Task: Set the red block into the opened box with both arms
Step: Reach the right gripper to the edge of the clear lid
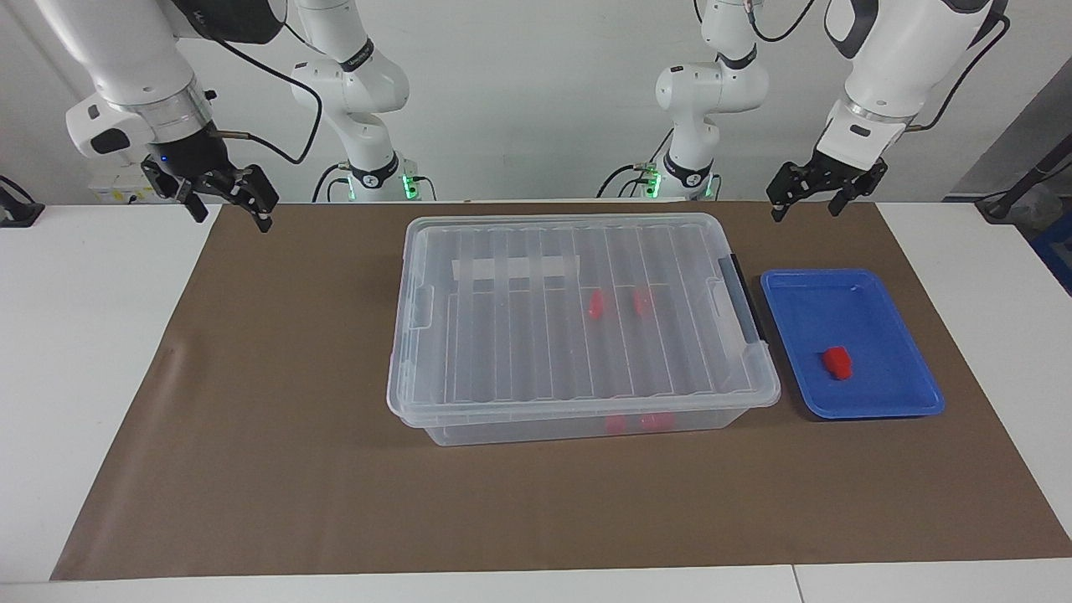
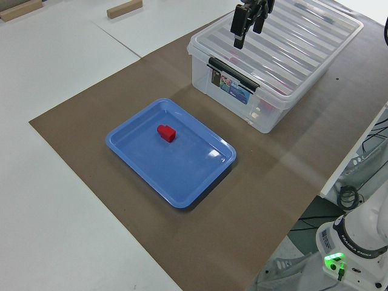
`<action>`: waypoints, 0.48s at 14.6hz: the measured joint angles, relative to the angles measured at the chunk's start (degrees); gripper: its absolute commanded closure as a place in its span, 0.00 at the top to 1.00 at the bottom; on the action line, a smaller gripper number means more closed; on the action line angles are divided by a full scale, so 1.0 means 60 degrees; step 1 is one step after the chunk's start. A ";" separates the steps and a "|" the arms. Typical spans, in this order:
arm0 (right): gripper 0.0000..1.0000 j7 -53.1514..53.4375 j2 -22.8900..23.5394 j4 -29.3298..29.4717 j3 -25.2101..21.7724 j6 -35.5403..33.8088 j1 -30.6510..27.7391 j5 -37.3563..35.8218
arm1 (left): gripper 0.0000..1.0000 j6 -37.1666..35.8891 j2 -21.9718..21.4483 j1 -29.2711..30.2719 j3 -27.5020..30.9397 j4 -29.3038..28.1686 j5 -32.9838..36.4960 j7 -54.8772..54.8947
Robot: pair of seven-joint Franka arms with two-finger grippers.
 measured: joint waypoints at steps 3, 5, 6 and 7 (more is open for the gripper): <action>1.00 0.0000 -0.0003 0.0000 -0.0004 0.0000 -0.0066 0.0000 | 1.00 0.0000 0.0000 0.0000 0.0000 0.0000 0.0000 0.0000; 1.00 0.0000 -0.0003 -0.0001 -0.0004 -0.0124 -0.0072 0.0000 | 1.00 0.0000 0.0000 0.0000 0.0000 0.0000 0.0000 0.0000; 1.00 0.0000 -0.0004 -0.0004 -0.0005 -0.0250 -0.0074 0.0000 | 1.00 0.0000 0.0000 0.0000 0.0000 0.0000 0.0000 0.0000; 1.00 0.0000 -0.0005 -0.0007 -0.0002 -0.0273 -0.0072 0.0000 | 1.00 0.0000 0.0000 0.0000 0.0000 0.0000 0.0000 0.0000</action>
